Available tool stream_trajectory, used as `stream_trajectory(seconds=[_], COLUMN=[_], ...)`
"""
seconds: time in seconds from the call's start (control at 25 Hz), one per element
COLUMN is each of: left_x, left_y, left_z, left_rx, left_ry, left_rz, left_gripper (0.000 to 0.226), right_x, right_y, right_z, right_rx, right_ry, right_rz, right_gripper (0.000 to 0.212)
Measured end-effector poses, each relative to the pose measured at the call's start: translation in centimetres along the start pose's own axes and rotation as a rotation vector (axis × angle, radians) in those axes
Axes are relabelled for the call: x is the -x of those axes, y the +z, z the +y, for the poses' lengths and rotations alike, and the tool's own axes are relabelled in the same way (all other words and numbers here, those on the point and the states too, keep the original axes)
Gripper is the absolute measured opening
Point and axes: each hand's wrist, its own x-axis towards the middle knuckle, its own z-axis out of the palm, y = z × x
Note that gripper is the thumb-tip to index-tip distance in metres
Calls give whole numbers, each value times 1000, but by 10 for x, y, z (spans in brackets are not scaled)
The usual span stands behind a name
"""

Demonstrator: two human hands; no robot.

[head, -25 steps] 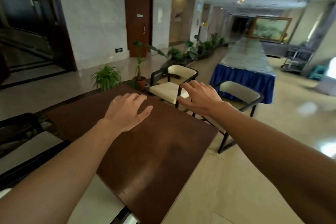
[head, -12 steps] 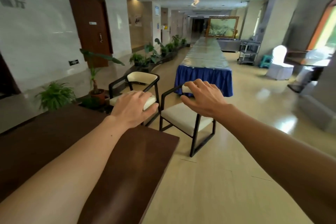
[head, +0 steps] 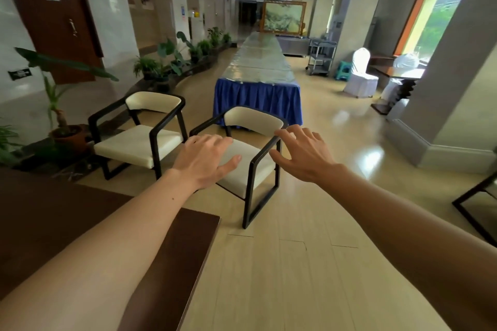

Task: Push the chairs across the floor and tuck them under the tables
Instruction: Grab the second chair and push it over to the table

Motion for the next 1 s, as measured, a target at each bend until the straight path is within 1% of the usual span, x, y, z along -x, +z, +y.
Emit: stream_trajectory(seconds=[0.16, 0.32, 0.48, 0.56, 0.64, 0.84, 1.0], left_x=[-69, -137, -203, -242, -281, -382, -466], left_y=[55, 109, 148, 167, 191, 255, 301], left_z=[-25, -51, -63, -65, -61, -35, -18], left_rx=[12, 37, 57, 66, 82, 91, 113], left_ry=[79, 89, 138, 157, 165, 196, 124], left_rz=[-40, -119, -164, -184, -196, -194, -204], left_gripper=[73, 74, 71, 73, 73, 62, 62], right_x=[-50, -102, -144, -165, -184, -241, -295], right_y=[43, 87, 124, 145, 169, 223, 258], right_z=[27, 56, 94, 120, 151, 251, 334], right_rx=[16, 35, 21, -9, -23, -83, -145], right_ry=[67, 133, 193, 232, 238, 282, 278], right_rz=[-48, -128, -166, -185, -213, -263, -356], right_gripper=[59, 59, 59, 58, 58, 57, 55])
